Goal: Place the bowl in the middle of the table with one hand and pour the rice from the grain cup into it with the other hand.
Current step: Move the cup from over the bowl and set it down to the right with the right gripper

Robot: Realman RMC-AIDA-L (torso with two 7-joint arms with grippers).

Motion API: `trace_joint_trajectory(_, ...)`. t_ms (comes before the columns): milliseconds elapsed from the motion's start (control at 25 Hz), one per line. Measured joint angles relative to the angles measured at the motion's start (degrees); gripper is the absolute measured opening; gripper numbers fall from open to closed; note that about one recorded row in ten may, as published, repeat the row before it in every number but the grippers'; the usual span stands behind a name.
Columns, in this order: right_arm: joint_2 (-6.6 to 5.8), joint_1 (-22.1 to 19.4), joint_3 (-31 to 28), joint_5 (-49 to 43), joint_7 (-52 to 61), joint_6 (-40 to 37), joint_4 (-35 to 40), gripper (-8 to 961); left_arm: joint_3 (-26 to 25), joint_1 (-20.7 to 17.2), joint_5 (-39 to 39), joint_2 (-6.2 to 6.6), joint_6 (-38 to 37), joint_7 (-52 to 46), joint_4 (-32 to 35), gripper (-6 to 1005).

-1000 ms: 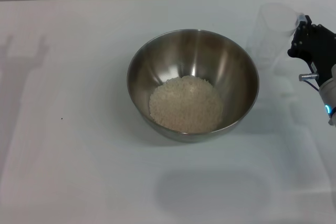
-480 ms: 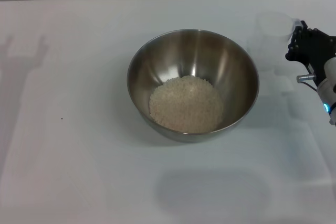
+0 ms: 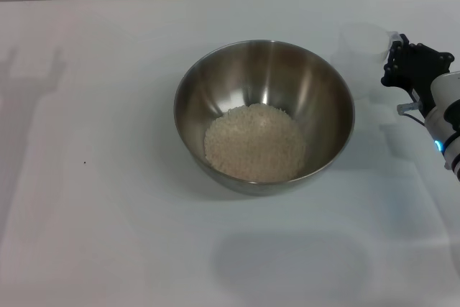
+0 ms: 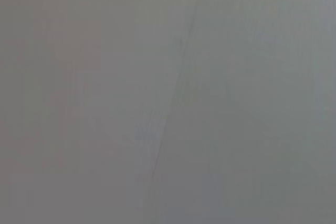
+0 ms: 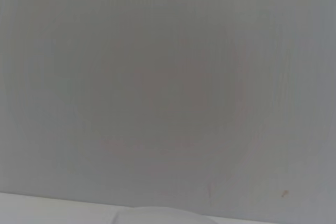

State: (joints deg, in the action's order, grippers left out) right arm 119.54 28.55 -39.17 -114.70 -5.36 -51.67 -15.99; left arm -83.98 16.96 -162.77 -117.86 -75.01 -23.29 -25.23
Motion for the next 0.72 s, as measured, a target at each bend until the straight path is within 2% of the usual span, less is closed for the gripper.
trace_joint_trajectory(560,-0.09,0.96,0.46,-0.38,0.01,2.09,-0.01,13,-0.13,0.00,-0.01,0.05,-0.05,0.05,0.00,864)
trace_joint_trajectory(720,-0.09,0.98,0.49,-0.41,-0.01,2.13,0.00,66,-0.13,0.00,0.00,0.06,-0.05,0.05,0.00,864)
